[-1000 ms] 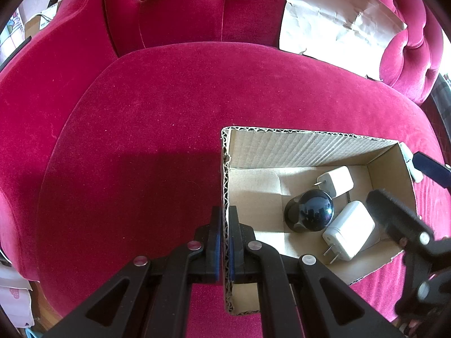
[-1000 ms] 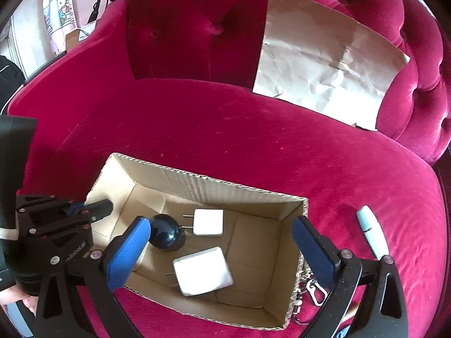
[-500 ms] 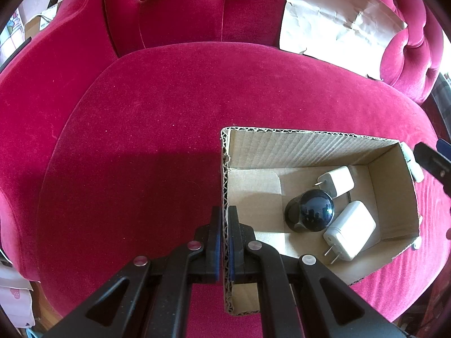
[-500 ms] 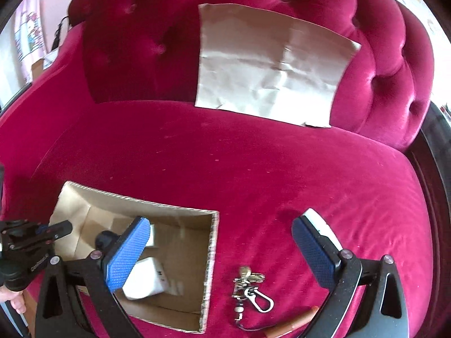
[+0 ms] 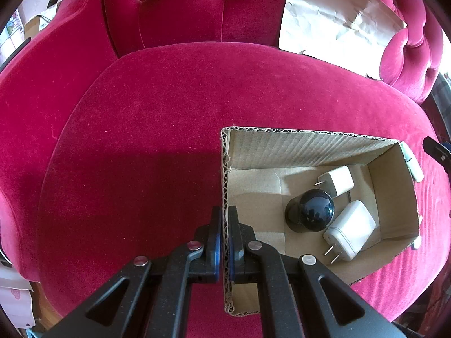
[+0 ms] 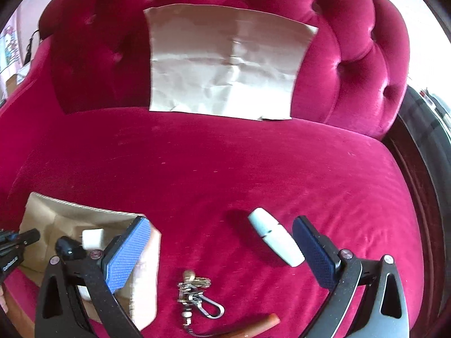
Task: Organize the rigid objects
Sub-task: 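Move the right gripper to the white-and-blue bottle and close on it, then lift the white-and-blue bottle with the right gripper and carry it over the box, then lower the bottle into the box and open the right gripper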
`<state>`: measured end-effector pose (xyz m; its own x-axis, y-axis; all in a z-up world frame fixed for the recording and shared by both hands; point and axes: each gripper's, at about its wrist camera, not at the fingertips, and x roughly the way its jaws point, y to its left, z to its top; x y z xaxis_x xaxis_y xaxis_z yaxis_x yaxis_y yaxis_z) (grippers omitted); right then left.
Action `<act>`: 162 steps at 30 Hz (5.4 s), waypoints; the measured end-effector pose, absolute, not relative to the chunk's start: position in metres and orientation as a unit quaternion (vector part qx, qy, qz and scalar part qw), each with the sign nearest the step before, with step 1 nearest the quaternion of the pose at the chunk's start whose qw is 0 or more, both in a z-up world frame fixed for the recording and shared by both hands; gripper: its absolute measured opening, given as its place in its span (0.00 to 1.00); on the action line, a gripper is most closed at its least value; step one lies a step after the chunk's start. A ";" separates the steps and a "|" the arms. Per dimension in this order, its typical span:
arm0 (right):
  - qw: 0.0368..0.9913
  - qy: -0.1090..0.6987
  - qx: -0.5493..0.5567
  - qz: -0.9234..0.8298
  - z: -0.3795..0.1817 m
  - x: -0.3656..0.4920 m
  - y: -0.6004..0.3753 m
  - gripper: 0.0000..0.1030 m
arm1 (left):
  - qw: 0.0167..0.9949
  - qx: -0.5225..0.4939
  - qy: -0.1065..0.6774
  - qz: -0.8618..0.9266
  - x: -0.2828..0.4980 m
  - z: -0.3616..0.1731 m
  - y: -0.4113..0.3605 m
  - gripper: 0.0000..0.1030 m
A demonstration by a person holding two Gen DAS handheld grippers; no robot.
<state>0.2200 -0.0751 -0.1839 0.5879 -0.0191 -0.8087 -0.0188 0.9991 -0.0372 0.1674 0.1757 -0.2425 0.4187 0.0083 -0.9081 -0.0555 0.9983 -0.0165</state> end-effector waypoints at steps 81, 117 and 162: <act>0.872 0.489 0.008 -0.027 -0.204 0.234 -0.126 0.26 | 0.841 -0.022 0.540 0.016 0.168 -0.242 0.175 0.04; 0.877 0.453 -0.051 0.149 -0.156 0.190 -0.003 0.26 | 0.841 -0.022 0.541 0.016 0.171 -0.243 0.176 0.04; 0.828 0.518 -0.060 0.207 -0.211 0.187 0.034 0.27 | 0.841 -0.023 0.541 0.017 0.170 -0.241 0.176 0.04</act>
